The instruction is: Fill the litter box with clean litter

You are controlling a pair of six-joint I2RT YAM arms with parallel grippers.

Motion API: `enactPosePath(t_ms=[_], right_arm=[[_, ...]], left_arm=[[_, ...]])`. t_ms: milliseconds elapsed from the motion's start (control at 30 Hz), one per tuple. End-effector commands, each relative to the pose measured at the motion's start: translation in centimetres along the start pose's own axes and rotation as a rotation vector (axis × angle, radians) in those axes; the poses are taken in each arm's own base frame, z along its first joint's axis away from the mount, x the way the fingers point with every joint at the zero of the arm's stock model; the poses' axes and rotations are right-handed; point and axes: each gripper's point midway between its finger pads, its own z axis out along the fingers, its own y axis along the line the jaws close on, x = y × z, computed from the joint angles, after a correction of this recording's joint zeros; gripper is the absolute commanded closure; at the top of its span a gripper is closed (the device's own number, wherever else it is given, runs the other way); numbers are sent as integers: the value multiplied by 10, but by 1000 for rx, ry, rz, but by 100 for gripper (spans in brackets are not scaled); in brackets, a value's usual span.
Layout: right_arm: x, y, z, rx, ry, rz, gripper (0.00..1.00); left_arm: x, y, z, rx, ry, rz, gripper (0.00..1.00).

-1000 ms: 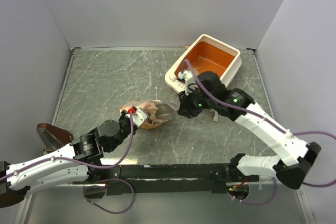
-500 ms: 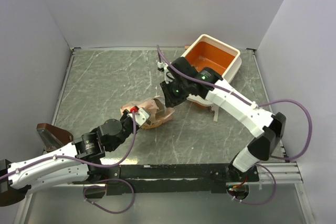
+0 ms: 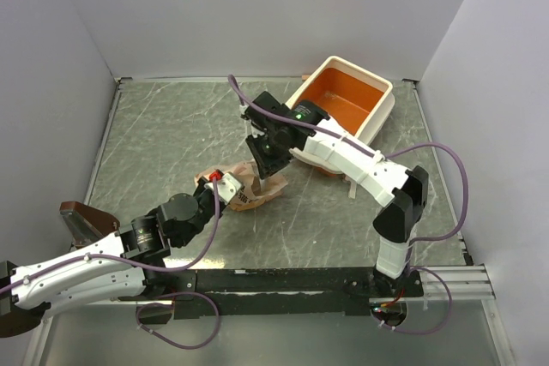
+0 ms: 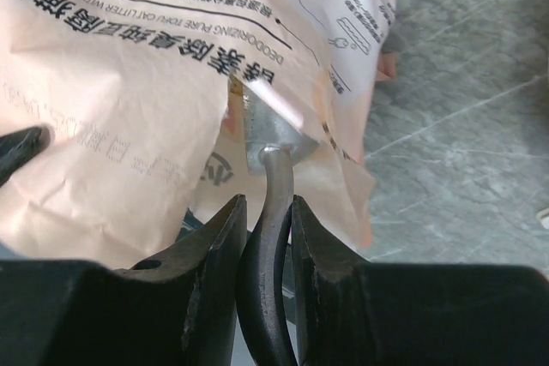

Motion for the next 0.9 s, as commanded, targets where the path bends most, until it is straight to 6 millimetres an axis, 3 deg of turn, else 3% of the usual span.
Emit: enactPosePath(t_ms=[0,233,267,300,333,367,433,467,533,567,867], right_arm=[[10,-12,37,63,56,49,100],[15,-5,74,-89,52,149,100],[26,-10,83,-99,77,171,100],[18,-2,83,-167,44,194,100],[18,-7,85,-192,40,221,100],[30,-9,92,-213,67,243,100],[21,-6,91,-307,23,278,100],[31,-8,97,-334,36,295,100],[19,1,91,-451,-27,313,100],[27,-5,96,-472,-17,344,100],[20,22,88,-769,-108,394,100]], left_arm=[[-31,10,-6,-28,-77,-71,99],[-30,12,-6,-36,-79,-71,99],[-30,12,-6,-36,-78,-68,99],[-30,11,-6,-34,-76,-66,99],[-28,11,-6,-35,-73,-66,99],[-28,11,-5,-35,-73,-66,99],[-28,10,-5,-31,-71,-63,99],[-27,10,-4,-33,-70,-62,99],[-27,10,-4,-30,-71,-62,99],[-27,10,-4,-30,-72,-59,99],[-28,11,-7,-29,-99,-57,99]])
